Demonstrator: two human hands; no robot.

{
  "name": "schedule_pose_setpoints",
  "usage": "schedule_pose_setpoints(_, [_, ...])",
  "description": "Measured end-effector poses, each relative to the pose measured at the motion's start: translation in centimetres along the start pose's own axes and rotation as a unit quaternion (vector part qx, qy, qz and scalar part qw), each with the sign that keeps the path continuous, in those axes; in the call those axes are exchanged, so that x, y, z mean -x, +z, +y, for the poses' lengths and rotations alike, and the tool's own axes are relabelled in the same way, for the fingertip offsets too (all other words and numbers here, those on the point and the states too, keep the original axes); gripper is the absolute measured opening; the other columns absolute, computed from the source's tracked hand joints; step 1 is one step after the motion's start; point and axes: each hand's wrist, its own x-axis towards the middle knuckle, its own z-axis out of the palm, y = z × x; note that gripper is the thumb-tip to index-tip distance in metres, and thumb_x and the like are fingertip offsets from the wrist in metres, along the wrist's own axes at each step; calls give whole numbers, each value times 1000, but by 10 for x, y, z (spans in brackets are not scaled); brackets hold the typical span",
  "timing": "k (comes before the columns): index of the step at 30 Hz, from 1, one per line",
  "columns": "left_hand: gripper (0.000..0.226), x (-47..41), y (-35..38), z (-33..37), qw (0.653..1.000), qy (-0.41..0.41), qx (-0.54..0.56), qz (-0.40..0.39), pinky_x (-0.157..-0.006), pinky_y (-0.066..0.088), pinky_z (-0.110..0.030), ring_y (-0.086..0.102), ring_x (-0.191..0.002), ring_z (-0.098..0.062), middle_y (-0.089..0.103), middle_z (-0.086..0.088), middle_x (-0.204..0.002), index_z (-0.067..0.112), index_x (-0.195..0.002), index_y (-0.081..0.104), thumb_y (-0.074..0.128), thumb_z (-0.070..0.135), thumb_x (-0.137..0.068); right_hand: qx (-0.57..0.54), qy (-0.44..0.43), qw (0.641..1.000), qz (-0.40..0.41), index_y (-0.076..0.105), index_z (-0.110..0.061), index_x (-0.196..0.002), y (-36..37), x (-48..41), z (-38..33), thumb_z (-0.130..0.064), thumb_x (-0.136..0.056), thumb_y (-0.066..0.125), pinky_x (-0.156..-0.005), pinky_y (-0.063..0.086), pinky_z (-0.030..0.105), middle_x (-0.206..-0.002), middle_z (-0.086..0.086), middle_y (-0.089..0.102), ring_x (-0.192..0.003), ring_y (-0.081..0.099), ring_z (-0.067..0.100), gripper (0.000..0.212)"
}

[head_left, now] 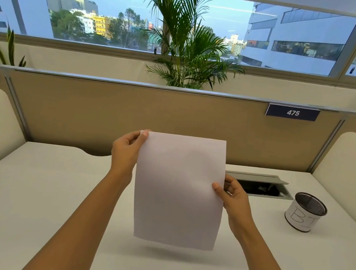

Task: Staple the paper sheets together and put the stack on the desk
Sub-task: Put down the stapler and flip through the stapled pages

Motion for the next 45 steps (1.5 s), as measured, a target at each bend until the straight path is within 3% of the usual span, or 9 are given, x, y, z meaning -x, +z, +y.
schedule_pose_setpoints(7, [14,2,6,-11,998,-32,14,46,-91,53,-44,65,-95,-23,70,0,-91,21,-83,70,70,35,-81,-41,12,999,28,58,-14,-116,-1,-2,0,-16,-83,67,-75,56,28,-112,7,67,-98,66,24,35])
schedule_pose_setpoints(13, [18,6,5,-14,997,-47,20,52,-91,53,-47,64,-94,-27,70,-4,-91,19,-80,70,73,37,-78,-56,11,998,33,57,-12,-117,-3,2,-1,-15,-83,67,-75,56,30,-110,8,67,-94,67,24,36])
schedule_pose_setpoints(20, [19,14,5,-10,999,-37,28,-11,-88,54,-41,65,-96,-24,70,-6,-99,11,-100,66,66,24,-86,-78,9,996,37,56,-12,-117,-7,5,-3,-12,-84,65,-66,57,23,-110,7,67,-92,67,21,35])
schedule_pose_setpoints(24, [4,21,4,-11,995,-39,-15,-86,-76,53,-32,65,-87,-16,69,2,-93,20,-90,65,63,18,-88,-77,13,996,50,55,-12,-116,-11,7,-1,-12,-84,65,-73,57,31,-111,8,66,-93,66,24,34])
schedule_pose_setpoints(26, [9,25,3,-17,990,-44,-47,-124,-77,52,-33,64,-86,-17,69,3,-94,21,-93,65,59,15,-90,-81,18,995,58,55,-12,-117,-12,7,-1,-12,-84,65,-76,56,34,-112,9,65,-92,66,24,35])
schedule_pose_setpoints(30, [26,26,2,-24,983,-56,-81,-153,-76,54,-32,64,-97,-21,68,-4,-109,12,-119,58,53,11,-93,-61,18,995,72,55,-15,-116,-17,6,2,-15,-84,66,-78,55,35,-113,8,65,-95,65,25,34])
schedule_pose_setpoints(34, [34,26,2,-28,975,-65,-100,-186,-77,55,-35,63,-105,-24,66,-6,-116,14,-124,54,54,6,-91,-59,13,995,81,55,-11,-121,-22,6,2,-17,-83,67,-86,54,42,-117,10,64,-103,63,30,40])
schedule_pose_setpoints(40, [28,34,1,-34,974,-54,-104,-193,-74,54,-29,64,-102,-23,67,-3,-112,16,-118,57,56,7,-91,-70,1,994,81,55,-11,-119,-23,3,-6,-15,-82,68,-83,54,37,-113,11,66,-100,65,27,40])
schedule_pose_setpoints(45, [21,35,0,-32,987,-27,-41,-153,-67,55,-20,69,-84,-7,71,10,-95,23,-103,63,59,8,-89,3,-43,996,75,58,-17,-112,-22,4,-13,-14,-81,69,-66,55,17,-98,-1,69,-89,67,13,33])
